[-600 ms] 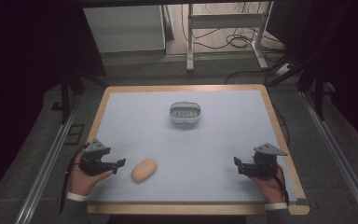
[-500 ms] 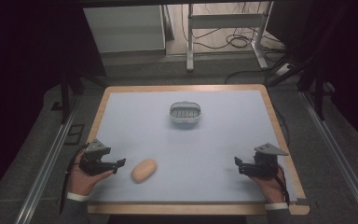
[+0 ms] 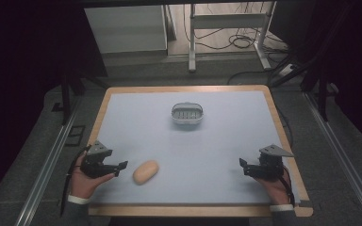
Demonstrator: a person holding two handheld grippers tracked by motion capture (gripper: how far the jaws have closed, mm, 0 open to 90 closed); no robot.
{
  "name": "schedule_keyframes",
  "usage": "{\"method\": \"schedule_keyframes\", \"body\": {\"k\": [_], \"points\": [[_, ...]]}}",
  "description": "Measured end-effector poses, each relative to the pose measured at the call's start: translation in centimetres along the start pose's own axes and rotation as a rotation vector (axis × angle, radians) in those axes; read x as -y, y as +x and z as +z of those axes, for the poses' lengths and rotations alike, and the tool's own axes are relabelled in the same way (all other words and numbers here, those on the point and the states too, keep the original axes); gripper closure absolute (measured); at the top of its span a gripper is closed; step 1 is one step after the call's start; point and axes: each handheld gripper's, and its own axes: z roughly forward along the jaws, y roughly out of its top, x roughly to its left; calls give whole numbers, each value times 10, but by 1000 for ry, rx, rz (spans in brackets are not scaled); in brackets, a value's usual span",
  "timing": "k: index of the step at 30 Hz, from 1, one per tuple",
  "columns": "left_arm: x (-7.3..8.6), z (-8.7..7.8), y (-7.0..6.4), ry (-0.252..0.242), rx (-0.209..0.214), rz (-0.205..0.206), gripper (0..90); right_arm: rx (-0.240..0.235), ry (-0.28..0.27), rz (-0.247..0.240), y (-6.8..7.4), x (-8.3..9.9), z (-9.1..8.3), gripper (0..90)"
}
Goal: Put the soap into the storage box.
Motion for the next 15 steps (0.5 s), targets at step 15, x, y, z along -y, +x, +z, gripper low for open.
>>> {"method": "schedule_keyframes", "body": {"k": [15], "points": [[-8,-3,-7,57,21,38,186,8,-19,13,-5,-1,-4,75]]}}
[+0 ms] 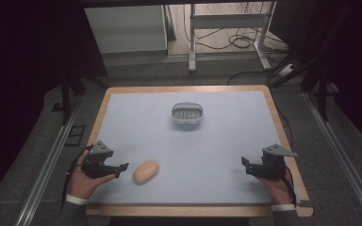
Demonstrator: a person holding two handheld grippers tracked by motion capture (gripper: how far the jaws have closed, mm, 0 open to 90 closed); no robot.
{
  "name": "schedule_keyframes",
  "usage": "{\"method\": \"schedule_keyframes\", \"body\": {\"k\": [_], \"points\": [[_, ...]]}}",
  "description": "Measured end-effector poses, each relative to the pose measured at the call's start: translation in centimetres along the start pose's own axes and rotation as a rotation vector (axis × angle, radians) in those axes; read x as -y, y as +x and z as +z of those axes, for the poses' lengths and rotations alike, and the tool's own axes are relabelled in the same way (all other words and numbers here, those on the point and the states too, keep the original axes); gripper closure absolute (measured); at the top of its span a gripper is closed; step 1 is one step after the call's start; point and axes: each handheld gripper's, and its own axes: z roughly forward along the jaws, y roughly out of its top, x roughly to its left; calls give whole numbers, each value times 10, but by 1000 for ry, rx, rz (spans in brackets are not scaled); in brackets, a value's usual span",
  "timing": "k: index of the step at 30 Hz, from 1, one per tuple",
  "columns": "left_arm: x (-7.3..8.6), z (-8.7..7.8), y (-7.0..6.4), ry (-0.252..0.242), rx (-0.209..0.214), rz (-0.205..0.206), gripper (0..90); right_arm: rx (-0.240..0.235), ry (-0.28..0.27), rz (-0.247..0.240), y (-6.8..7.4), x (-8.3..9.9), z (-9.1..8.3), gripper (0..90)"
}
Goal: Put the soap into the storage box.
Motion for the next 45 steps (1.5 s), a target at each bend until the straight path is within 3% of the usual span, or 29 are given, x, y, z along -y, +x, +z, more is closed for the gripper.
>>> {"method": "schedule_keyframes", "body": {"k": [11,36,45], "points": [[-16,1,-12,47,41,61,182,6,5,2,-1,1,0,77],[-25,16,-29,145,114,108,206,14,13,1,-1,3,1,77],[-29,23,-35,175,120,122,205,22,17,8,-2,3,1,78]]}}
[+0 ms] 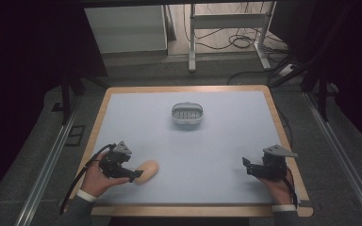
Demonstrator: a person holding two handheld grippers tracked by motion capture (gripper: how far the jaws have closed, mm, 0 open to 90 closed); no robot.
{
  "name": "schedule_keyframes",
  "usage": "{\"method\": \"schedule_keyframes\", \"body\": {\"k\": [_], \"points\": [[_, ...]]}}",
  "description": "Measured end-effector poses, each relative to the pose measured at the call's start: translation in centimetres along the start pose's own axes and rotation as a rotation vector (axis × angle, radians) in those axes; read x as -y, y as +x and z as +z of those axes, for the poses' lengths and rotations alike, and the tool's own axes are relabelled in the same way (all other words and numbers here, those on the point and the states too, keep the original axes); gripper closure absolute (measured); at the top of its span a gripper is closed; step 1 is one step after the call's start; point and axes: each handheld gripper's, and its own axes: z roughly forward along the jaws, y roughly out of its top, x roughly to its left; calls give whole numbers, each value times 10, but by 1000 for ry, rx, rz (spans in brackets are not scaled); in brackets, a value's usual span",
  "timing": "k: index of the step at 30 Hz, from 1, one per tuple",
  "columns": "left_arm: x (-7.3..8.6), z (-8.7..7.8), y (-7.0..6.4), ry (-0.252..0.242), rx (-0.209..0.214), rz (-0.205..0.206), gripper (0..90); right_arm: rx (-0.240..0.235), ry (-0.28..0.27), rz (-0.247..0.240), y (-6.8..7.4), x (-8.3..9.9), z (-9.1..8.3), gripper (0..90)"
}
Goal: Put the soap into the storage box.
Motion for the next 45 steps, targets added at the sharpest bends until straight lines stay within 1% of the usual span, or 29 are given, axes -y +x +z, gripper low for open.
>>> {"method": "schedule_keyframes", "body": {"k": [5,13,19,24,29,35,39,42,45], "points": [[-3,6,-5,24,5,9,204,2,2,1,0,0,0,77],[-11,21,-10,91,9,26,200,2,2,5,-1,0,1,77],[-14,31,-14,130,23,31,196,4,3,3,-2,0,0,78],[-15,36,-15,153,30,28,194,8,3,5,-2,0,0,78],[-15,39,-16,166,30,31,198,9,4,4,-2,0,0,78],[-15,45,-17,185,26,26,218,12,7,7,-3,1,0,78],[-15,46,-18,187,10,26,267,16,3,10,-3,0,-1,79],[-15,45,-17,186,9,21,320,19,1,9,-3,0,-1,79],[-15,44,-18,185,3,28,325,21,2,9,-3,0,-1,79]]}}
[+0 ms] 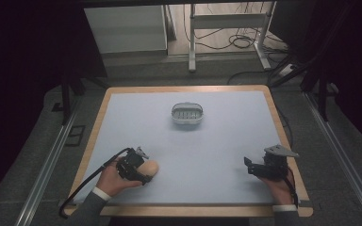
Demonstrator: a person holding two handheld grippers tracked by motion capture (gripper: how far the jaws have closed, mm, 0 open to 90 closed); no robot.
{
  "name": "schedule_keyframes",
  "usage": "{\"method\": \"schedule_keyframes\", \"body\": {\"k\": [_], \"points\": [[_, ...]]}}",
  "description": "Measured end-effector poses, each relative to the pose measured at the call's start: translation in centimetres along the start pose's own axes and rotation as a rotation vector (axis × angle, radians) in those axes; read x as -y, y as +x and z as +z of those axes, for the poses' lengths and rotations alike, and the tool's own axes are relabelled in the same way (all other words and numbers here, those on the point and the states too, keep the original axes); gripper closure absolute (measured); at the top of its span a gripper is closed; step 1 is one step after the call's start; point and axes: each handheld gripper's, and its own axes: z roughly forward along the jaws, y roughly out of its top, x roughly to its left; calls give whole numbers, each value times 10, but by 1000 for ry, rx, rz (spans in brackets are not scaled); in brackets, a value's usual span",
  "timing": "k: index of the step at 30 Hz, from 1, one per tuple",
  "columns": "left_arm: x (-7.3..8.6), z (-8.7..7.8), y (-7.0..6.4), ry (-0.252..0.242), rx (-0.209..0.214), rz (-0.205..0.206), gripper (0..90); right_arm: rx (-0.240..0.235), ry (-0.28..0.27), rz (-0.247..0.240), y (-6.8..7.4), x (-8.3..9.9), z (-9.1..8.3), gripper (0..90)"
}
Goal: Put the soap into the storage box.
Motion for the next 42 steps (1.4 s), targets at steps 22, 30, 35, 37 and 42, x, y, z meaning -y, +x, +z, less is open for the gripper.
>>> {"method": "schedule_keyframes", "body": {"k": [22,30,35,37,42], "points": [[0,-8,8,-36,28,0,329,8,-1,6,-2,1,0,80],[-2,-15,18,-54,28,-18,329,8,0,7,-2,1,0,80],[-3,-19,24,-70,32,-31,329,9,1,7,-3,1,0,80],[-4,-21,25,-76,30,-32,329,9,3,7,-4,1,0,80],[-7,-24,28,-79,23,-30,329,10,0,11,-4,1,0,80]]}}
